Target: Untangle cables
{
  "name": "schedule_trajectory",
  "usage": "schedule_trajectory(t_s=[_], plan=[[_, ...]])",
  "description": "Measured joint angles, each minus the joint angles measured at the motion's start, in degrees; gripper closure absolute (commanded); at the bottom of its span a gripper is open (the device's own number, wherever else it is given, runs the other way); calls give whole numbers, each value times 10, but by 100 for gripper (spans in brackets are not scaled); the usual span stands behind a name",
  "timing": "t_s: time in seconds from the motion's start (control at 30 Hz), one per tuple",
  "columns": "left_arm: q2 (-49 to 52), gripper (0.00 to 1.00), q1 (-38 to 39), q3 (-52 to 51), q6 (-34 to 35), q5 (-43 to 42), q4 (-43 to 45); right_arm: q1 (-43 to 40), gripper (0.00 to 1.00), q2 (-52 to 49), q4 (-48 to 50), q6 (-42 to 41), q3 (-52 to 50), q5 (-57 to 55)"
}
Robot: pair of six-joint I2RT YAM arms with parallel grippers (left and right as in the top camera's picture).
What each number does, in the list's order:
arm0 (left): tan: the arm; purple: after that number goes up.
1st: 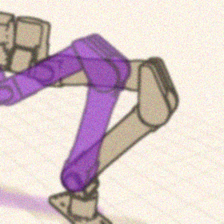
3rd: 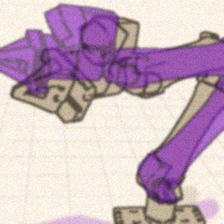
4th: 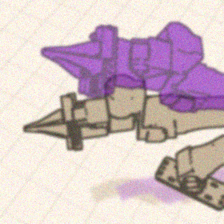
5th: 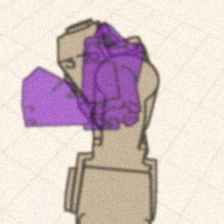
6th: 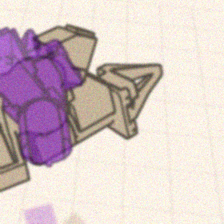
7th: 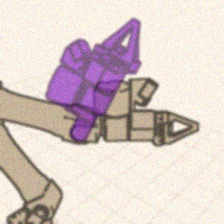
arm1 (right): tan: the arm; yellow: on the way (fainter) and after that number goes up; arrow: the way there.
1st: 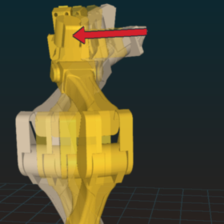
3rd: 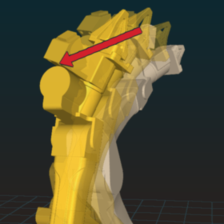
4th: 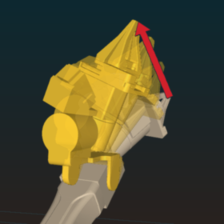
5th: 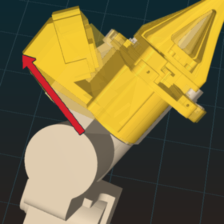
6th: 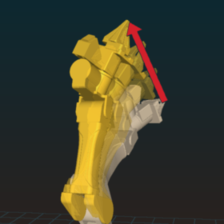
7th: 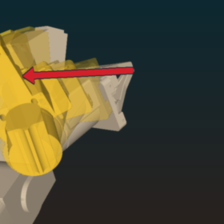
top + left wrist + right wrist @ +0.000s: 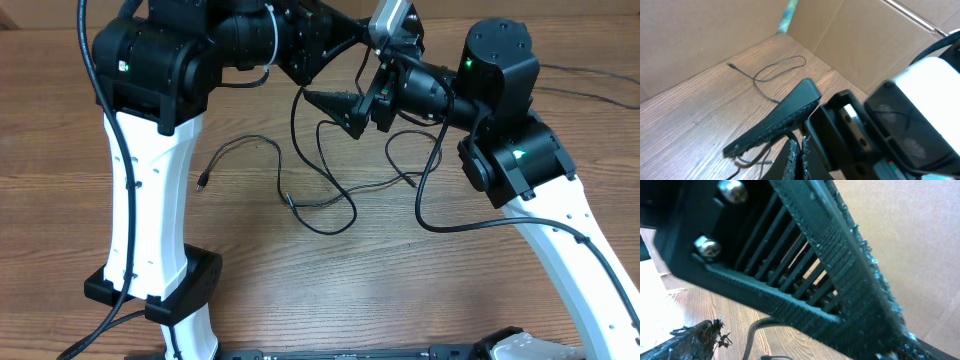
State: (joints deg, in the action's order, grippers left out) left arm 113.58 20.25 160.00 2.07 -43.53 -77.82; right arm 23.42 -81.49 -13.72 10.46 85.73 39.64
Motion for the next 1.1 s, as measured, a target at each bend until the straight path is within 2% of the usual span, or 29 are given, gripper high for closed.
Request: schedule_trajectory(t_s=[0.23, 0.47, 0.57, 0.63, 0.7, 0.87, 1.03, 1.1], plan=[[0, 96, 0, 0, 29, 5, 20, 0, 0, 0, 1, -10, 0, 0], [0, 95, 0, 0, 113, 63, 70, 1, 0, 0, 31, -14, 0, 1], [0, 89, 7, 0, 139, 76, 76, 3, 0, 0, 45, -18, 0, -3], [0, 96, 19, 0, 152, 81, 72, 3, 0, 0, 47, -21, 0, -9], [0, 96, 28, 0, 158, 83, 68, 3, 0, 0, 43, -24, 0, -16], [0, 96, 33, 0, 139, 92, 27, 3, 0, 0, -6, -27, 0, -29], [0, 94, 22, 0, 64, 135, -46, -5, 0, 0, -97, -27, 0, -73], [0, 83, 17, 0, 26, 165, -78, -17, 0, 0, -135, -28, 0, -98]])
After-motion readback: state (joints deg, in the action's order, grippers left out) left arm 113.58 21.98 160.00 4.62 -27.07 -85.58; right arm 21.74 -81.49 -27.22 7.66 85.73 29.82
